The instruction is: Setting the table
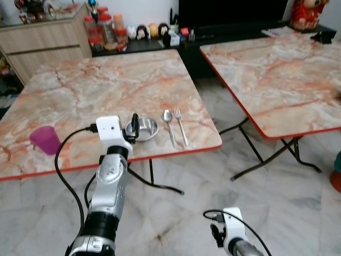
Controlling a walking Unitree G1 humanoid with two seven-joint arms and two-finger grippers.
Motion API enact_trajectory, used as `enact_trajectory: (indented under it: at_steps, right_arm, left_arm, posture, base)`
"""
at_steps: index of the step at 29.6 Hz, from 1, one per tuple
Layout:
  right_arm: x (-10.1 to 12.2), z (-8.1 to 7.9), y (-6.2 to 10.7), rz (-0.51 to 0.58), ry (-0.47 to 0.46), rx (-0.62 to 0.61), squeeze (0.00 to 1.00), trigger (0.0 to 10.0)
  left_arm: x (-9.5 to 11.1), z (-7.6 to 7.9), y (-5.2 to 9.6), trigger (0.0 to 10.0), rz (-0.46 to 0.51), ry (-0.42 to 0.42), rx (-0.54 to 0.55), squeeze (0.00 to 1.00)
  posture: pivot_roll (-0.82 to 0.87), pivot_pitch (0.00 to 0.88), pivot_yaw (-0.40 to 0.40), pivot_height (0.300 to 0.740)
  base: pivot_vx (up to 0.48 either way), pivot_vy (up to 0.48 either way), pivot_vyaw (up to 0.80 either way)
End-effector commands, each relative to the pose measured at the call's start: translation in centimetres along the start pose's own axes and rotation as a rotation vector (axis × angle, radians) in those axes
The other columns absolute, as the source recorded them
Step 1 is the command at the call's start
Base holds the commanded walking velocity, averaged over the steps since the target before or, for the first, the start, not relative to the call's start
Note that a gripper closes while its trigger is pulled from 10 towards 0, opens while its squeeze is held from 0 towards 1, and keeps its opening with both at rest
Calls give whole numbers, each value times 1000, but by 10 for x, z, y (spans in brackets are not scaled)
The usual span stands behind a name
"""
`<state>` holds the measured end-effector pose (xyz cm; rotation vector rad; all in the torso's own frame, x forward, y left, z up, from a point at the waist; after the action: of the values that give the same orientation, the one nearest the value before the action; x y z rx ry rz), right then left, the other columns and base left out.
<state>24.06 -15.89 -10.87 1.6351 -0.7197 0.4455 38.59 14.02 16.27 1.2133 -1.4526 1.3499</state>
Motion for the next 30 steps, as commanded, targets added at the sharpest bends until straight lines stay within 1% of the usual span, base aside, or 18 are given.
enact_trajectory:
  at_steps: [1,6,7,9,21,24,27,30]
  right_arm:
    - [2,-4,-1,9,-16,6,0,10000]
    - [2,-6,-1,9,-15,9,0,10000]
    - [2,-6,-1,9,9,15,0,10000]
    - [2,-6,-1,11,20,15,0,10000]
    - [1,-6,-1,12,15,11,0,10000]
    - [1,-5,-1,14,-8,5,0,10000]
    - [0,-5,0,9,-5,5,0,10000]
    - [-1,-4,0,5,-3,3,0,10000]
  left_arm:
    - [-1,-3,-2,10000,-6,-2,7,0]
    - [-1,-6,-3,10000,-4,-7,12,0]
    - [-1,-7,-3,10000,-4,-9,16,0]
    - [-1,-8,-3,10000,-3,-11,18,0]
    - [0,-9,-4,10000,0,-10,21,0]
    - [1,-9,-4,10000,2,-10,19,0]
    - [1,-8,-2,10000,2,-14,9,0]
    - [2,-4,0,10000,7,-1,-25,0]
  posture:
    - [14,14,38,728]
    - [15,15,38,728]
    - [18,16,38,728]
    - [18,16,38,728]
    - [19,17,39,728]
    - [18,20,41,728]
    - [19,21,41,728]
    - [19,22,41,728]
  base:
    - [364,0,0]
    - [363,0,0]
    - [360,0,0]
    - [364,0,0]
    - [360,0,800]
    - [364,0,0]
    - [350,0,0]
    - [316,0,0]
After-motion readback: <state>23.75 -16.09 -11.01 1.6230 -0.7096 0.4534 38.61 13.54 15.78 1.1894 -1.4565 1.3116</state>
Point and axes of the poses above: a point about 5 cm out from each wrist's last joint towards the gripper, its own y axis pointing back from the gripper into the wrist, its own x axis along the axis of the wrist's last joint, z = x × y, the point moved 5 cm from there along -y, pointing out of the wrist towards the gripper, and after that the axes turned 15 degrees about -y, right-handed, at the moved point
